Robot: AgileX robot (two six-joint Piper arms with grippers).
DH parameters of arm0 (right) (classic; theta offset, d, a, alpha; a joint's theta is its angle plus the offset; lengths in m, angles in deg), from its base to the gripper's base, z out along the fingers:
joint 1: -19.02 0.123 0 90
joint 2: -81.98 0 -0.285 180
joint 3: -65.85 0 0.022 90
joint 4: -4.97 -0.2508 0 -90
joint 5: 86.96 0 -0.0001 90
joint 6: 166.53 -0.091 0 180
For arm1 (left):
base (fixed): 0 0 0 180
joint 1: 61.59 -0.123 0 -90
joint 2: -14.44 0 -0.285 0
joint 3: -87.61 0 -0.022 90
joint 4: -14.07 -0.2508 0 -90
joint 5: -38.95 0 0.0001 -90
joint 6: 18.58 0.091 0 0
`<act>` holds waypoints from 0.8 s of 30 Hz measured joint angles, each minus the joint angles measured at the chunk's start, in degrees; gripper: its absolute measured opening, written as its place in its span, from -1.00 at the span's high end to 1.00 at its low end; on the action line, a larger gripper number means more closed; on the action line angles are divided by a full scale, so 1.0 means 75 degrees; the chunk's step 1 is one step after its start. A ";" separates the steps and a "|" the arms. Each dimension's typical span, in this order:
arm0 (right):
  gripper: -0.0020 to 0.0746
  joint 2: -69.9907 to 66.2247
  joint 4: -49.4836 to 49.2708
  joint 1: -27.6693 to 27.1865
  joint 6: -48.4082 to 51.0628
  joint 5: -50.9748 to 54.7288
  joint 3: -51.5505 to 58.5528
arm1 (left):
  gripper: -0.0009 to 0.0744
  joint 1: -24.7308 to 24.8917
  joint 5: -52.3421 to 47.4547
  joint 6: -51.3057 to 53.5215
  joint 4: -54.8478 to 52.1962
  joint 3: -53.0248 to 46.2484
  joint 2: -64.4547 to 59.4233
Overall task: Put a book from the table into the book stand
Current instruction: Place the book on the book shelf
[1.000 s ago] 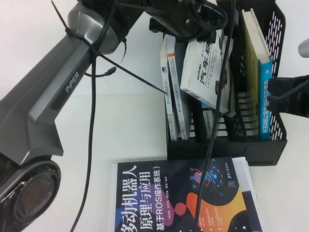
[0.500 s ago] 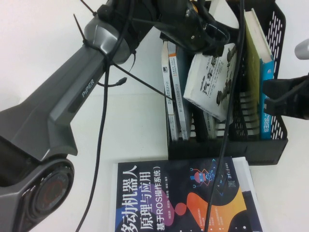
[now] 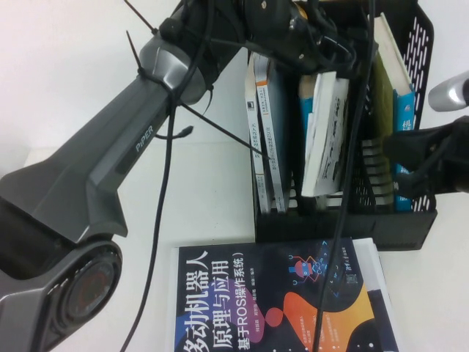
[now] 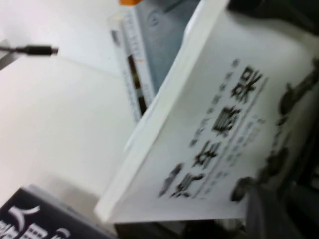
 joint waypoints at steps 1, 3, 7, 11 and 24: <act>0.66 0.0000 0.0055 0.0000 0.0000 0.0086 0.0000 | -0.42 0.0000 0.0078 0.0000 -0.0093 0.0000 0.0014; 0.44 0.0000 0.0151 0.0000 0.0000 0.0409 0.0000 | -0.38 0.0000 0.0251 0.0000 -0.0283 0.0000 0.0014; -0.03 -0.0236 0.0218 0.0000 0.0000 0.1172 0.0000 | -0.21 0.0000 0.0489 0.0000 -0.0540 0.0000 0.0028; -0.23 -0.0677 0.0288 0.0277 0.0148 0.1341 0.0000 | -0.10 -0.0066 0.0628 0.0000 -0.0555 0.0000 0.0076; -0.28 -0.1938 0.0225 0.2085 0.1223 -0.1650 -0.0057 | -0.06 -0.0689 0.1340 0.0126 0.0350 0.0000 0.0170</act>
